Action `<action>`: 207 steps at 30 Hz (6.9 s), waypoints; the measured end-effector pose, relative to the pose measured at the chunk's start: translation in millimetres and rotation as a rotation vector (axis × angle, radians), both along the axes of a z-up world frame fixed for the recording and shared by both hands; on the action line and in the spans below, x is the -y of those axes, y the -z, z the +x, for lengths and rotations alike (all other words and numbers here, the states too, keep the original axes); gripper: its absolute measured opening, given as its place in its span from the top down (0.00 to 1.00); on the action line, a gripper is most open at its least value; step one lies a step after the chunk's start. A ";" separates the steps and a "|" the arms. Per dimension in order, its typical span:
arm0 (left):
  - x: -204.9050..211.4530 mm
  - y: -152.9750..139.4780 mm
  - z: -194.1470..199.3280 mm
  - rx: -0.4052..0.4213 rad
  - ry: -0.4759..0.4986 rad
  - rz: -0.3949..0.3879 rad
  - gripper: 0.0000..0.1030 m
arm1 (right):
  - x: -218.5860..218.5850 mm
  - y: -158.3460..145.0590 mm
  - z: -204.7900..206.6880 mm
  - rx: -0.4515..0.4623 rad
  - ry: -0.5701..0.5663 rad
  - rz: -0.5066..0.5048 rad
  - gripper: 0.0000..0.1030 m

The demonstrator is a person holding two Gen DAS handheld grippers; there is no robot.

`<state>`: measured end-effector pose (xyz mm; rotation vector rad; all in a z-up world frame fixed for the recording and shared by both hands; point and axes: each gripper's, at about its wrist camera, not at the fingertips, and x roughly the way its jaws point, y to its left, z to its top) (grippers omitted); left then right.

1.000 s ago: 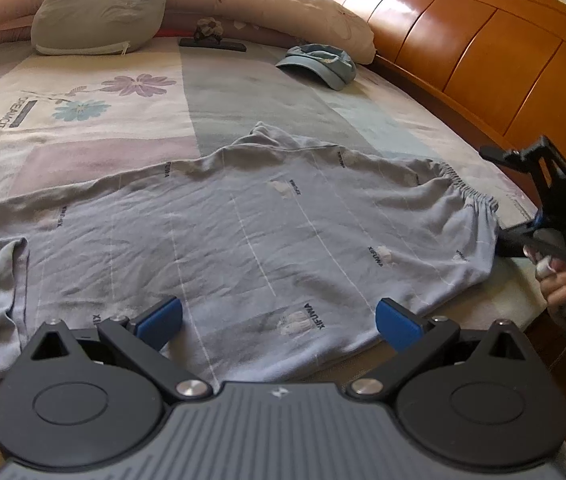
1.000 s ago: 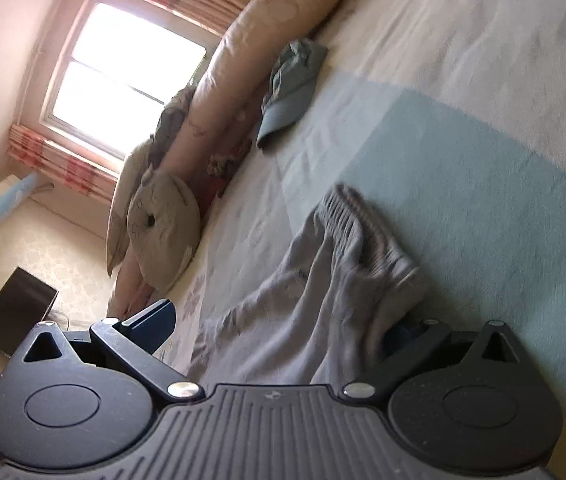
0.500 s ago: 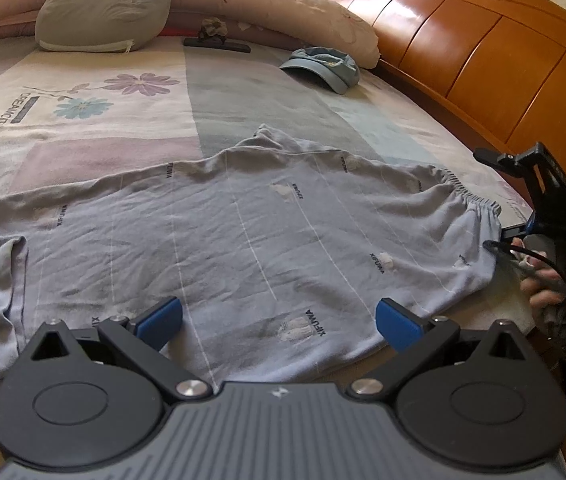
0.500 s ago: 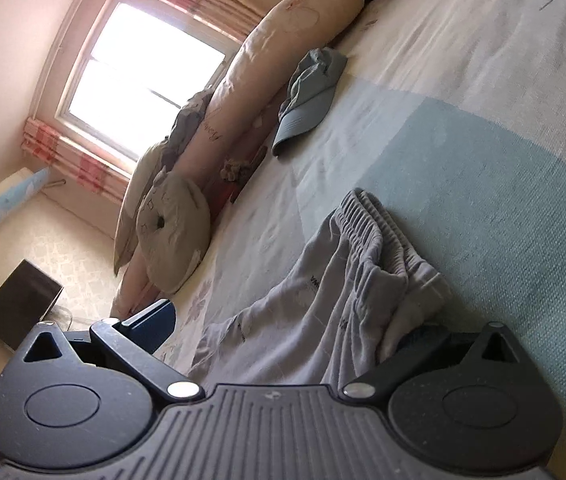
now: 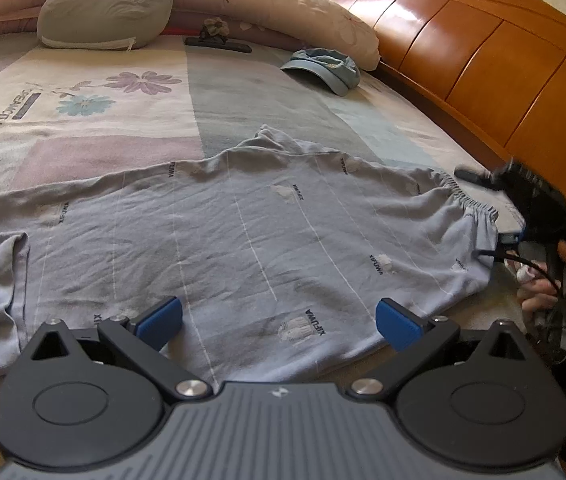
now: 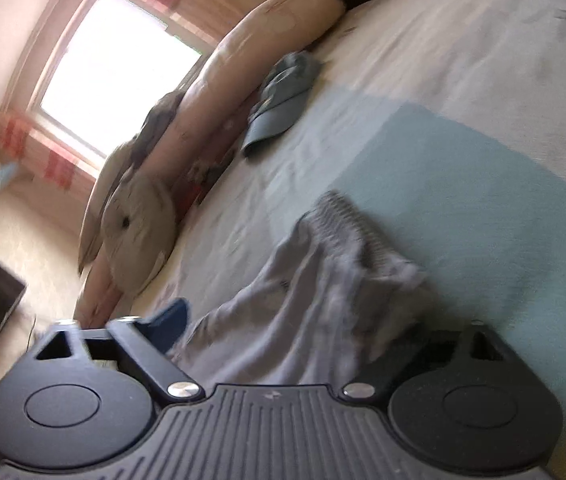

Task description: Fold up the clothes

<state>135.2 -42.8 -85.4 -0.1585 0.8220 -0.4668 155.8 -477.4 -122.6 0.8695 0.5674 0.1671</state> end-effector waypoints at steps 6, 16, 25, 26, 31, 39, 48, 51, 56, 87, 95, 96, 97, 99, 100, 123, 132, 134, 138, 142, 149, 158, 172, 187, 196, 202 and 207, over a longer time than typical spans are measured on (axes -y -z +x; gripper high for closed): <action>-0.1 0.4 -0.2 0.002 -0.001 0.000 0.01 | 10.7 10.1 -6.7 -0.023 0.035 0.013 0.92; 2.0 -3.5 -2.5 -0.007 -0.012 0.024 0.01 | 25.5 23.9 -16.0 -0.061 0.087 0.020 0.96; -3.0 -23.7 -0.4 0.008 0.047 0.133 0.01 | 16.7 12.9 -7.1 -0.096 0.094 -0.050 0.94; -5.0 -26.3 -0.2 0.013 0.054 0.149 0.01 | 12.4 9.0 -5.4 -0.099 0.091 -0.083 0.93; -15.0 -39.5 0.6 0.037 0.089 0.230 0.01 | -14.4 -14.0 -1.0 -0.106 0.061 -0.292 0.89; -38.3 -51.3 -3.8 0.068 0.137 0.309 0.01 | -46.0 -49.2 -2.1 -0.060 0.002 -0.403 0.89; -77.2 -58.6 -10.6 0.084 0.204 0.305 0.01 | -112.9 -90.3 -4.5 -0.004 -0.100 -0.529 0.89; -92.3 -60.0 -12.0 0.078 0.223 0.305 0.01 | -140.8 -101.6 -5.4 0.013 -0.136 -0.575 0.89; -116.7 -60.1 -17.0 0.066 0.237 0.314 0.01 | -191.2 -115.5 -7.2 0.037 -0.216 -0.636 0.89; -232.1 -59.8 -35.7 0.037 0.108 0.343 0.01 | -425.6 -136.7 -26.7 0.131 -0.538 -0.824 0.89; -248.1 -58.7 -37.5 0.030 0.072 0.346 0.01 | -464.2 -139.1 -31.8 0.156 -0.585 -0.857 0.89; -248.8 -58.4 -37.7 0.029 0.067 0.347 0.01 | -468.9 -138.1 -32.8 0.158 -0.592 -0.862 0.89; -249.5 -57.9 -37.9 0.027 0.064 0.345 0.01 | -473.0 -137.1 -33.9 0.162 -0.599 -0.872 0.89; -250.7 -57.0 -38.5 0.024 0.060 0.343 0.01 | -479.2 -134.6 -34.9 0.165 -0.612 -0.881 0.89; -251.1 -56.5 -39.0 0.023 0.059 0.345 0.01 | -482.3 -133.5 -34.8 0.164 -0.618 -0.885 0.89; -275.8 -50.1 -51.2 0.002 -0.008 0.316 0.01 | -550.3 -113.8 -36.2 0.219 -0.765 -0.975 0.89; -282.2 -47.1 -53.8 -0.003 -0.020 0.298 0.01 | -571.3 -97.0 -34.2 0.216 -0.870 -0.990 0.86; -283.1 -46.3 -54.7 -0.005 -0.023 0.296 0.01 | -574.3 -93.5 -31.9 0.206 -0.881 -0.985 0.86; -284.9 -46.5 -56.5 -0.003 -0.029 0.293 0.01 | -577.6 -90.6 -34.8 0.210 -0.893 -0.993 0.86; -286.9 -45.9 -55.5 -0.003 -0.034 0.282 0.01 | -577.9 -86.5 -41.2 0.236 -0.930 -1.021 0.84; -282.3 -39.2 -58.9 -0.028 -0.013 0.313 0.01 | -579.9 -72.2 -44.7 0.216 -1.030 -1.000 0.64; -282.0 -52.0 -65.7 -0.007 -0.005 0.316 0.01 | -547.3 -99.0 -37.0 0.235 -1.065 -0.806 0.39; -259.5 -49.0 20.1 0.001 -0.007 0.021 0.01 | -405.5 -102.1 -18.0 0.092 -0.752 -0.724 0.03; -258.9 -42.7 40.2 -0.026 -0.037 -0.068 0.01 | -359.0 -43.5 -32.2 -0.030 -0.725 -0.792 0.00; -247.0 -16.5 50.2 -0.088 -0.044 0.000 0.01 | -365.8 -39.6 -32.0 -0.019 -0.718 -0.847 0.00; -219.2 -51.0 26.4 0.001 0.020 0.123 0.01 | -366.5 -45.3 -29.6 -0.036 -0.701 -0.863 0.00; -187.4 -44.9 16.4 0.005 0.135 0.134 0.01 | -362.4 -52.8 -27.3 -0.005 -0.642 -0.885 0.00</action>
